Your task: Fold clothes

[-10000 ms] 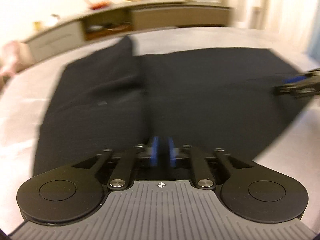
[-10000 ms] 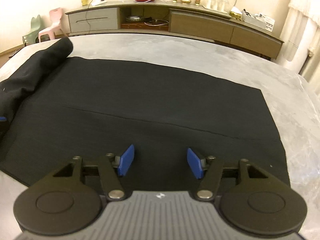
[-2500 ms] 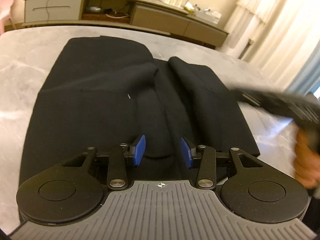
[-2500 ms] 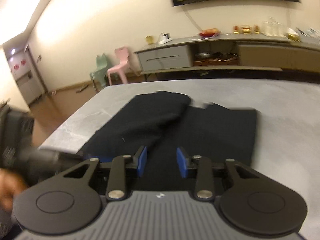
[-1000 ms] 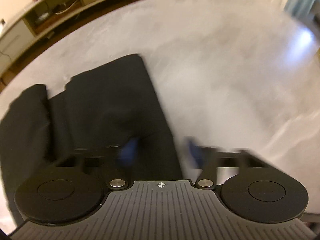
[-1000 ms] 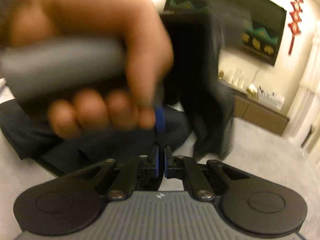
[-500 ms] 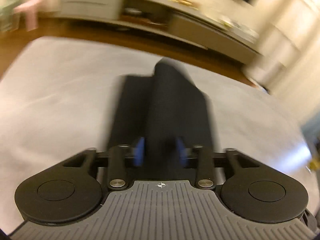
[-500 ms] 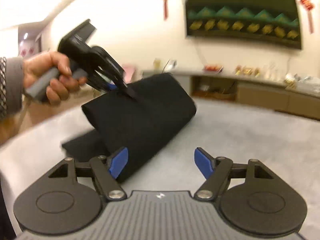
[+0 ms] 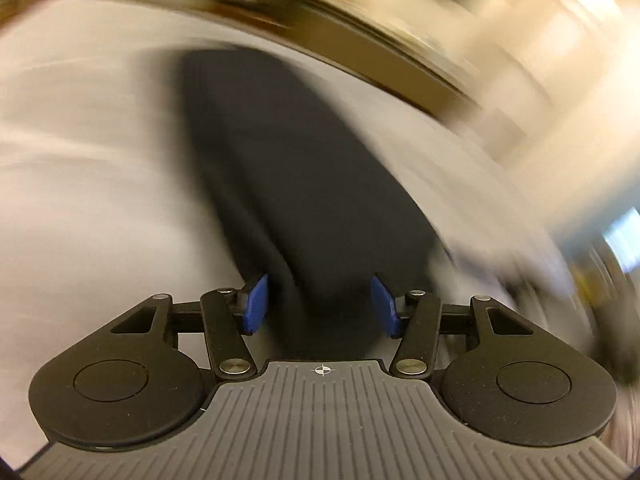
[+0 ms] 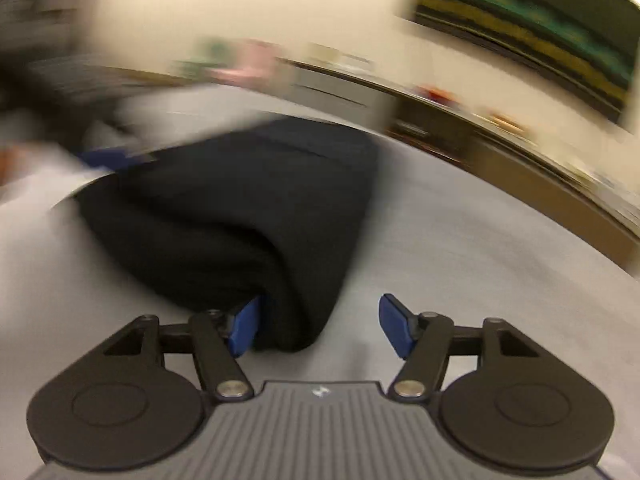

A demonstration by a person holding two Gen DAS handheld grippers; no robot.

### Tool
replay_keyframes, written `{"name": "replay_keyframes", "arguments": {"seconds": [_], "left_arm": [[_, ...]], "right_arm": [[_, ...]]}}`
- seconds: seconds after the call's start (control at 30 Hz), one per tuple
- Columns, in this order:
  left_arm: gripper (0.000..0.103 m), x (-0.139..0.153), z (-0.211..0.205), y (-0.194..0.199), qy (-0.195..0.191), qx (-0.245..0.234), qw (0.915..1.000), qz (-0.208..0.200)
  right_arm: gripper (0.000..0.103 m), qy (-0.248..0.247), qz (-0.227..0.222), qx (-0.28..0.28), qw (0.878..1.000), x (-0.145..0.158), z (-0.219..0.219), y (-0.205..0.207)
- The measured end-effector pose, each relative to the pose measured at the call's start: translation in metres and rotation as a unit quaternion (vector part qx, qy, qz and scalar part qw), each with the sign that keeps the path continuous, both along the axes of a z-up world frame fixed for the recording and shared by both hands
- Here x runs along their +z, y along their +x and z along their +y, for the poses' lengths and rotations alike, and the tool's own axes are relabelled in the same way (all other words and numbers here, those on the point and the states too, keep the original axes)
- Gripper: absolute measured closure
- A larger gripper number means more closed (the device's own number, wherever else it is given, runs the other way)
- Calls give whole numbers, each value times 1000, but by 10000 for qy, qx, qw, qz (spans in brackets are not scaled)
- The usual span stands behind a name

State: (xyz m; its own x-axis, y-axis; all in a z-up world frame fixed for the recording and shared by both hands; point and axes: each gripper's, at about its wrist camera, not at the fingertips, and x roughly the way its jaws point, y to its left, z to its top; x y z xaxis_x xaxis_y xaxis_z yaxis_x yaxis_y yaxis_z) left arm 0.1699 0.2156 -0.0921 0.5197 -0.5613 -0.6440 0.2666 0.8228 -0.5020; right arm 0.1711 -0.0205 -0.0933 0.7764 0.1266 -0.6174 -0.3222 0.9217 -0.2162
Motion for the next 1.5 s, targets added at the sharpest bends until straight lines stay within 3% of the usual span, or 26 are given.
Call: {"name": "replay_keyframes", "arguments": {"seconds": [0.03, 0.07, 0.17, 0.27, 0.37, 0.43, 0.5, 0.6, 0.7, 0.73, 0.9, 0.93, 0.97, 1.0, 1.13, 1.2, 1.3, 1.37, 1.4, 1.47, 1.5], "left_arm": [[65, 2, -13, -6, -196, -453, 9988, -74], [66, 3, -18, -8, -273, -610, 9977, -109], [65, 7, -7, -3, -267, -418, 9984, -279], [65, 3, 15, 19, -302, 145, 9994, -95], [65, 4, 22, 41, -64, 325, 9994, -103], [65, 1, 13, 48, 199, 175, 9996, -80], [65, 1, 6, 53, 496, 92, 9985, -200], [65, -1, 0, 54, 536, -30, 9970, -555], [65, 2, -11, 46, 479, -175, 9960, -733], [65, 2, -13, 47, 472, -229, 9957, -757], [65, -17, -20, 56, 650, -180, 9968, -436], [66, -22, -21, 57, 705, -135, 9968, -358], [66, -24, -21, 56, 705, -80, 9968, -361], [67, -25, -20, 55, 704, -24, 9969, -364], [67, -25, -16, 57, 592, 100, 9977, -330], [66, -26, -14, 57, 468, 159, 9983, -309], [66, -26, -11, 58, 333, 245, 9988, -280], [66, -28, -6, 55, 308, 277, 9987, -286], [66, -28, -6, 56, 304, 281, 9987, -289], [65, -27, -8, 56, 340, 229, 9986, -329], [65, -27, -9, 55, 367, 199, 9985, -356]], "right_arm": [[45, -175, -42, -544, 9984, 1, -22, 10], [45, -248, -8, -875, 9959, 3, -43, 13], [45, -166, 28, -1378, 9903, 18, -95, 6], [45, -75, -100, -987, 9950, 36, -96, -12], [45, 768, 61, -367, 9963, 52, -75, -14], [48, 2248, 830, -396, 9700, 47, -75, 8], [49, 3628, 1548, -435, 9179, 41, -77, 30], [48, 4660, 1874, -1024, 8586, 18, -93, 54], [47, 5183, 1878, -1463, 8214, 5, -111, 67], [46, 5241, 1923, -1599, 8141, 1, -115, 72], [51, 5258, 1930, -1891, 8065, -20, -118, 70], [74, 5166, 1903, -1892, 8131, -22, -112, 68], [89, 5084, 1898, -1875, 8187, -22, -109, 68], [98, 5007, 1882, -1856, 8242, -22, -107, 68], [99, 4878, 1524, -1653, 8435, -6, -96, 49], [99, 4860, 1477, -1587, 8467, 1, -94, 56], [92, 4876, 1550, -1661, 8430, 0, -93, 62], [79, 4867, 1646, -1872, 8373, -8, -97, 70], [66, 4864, 1679, -1987, 8341, -12, -99, 72], [65, 4846, 1699, -2062, 8329, -17, -101, 78], [76, 4832, 1692, -2037, 8345, -18, -101, 81]]}}
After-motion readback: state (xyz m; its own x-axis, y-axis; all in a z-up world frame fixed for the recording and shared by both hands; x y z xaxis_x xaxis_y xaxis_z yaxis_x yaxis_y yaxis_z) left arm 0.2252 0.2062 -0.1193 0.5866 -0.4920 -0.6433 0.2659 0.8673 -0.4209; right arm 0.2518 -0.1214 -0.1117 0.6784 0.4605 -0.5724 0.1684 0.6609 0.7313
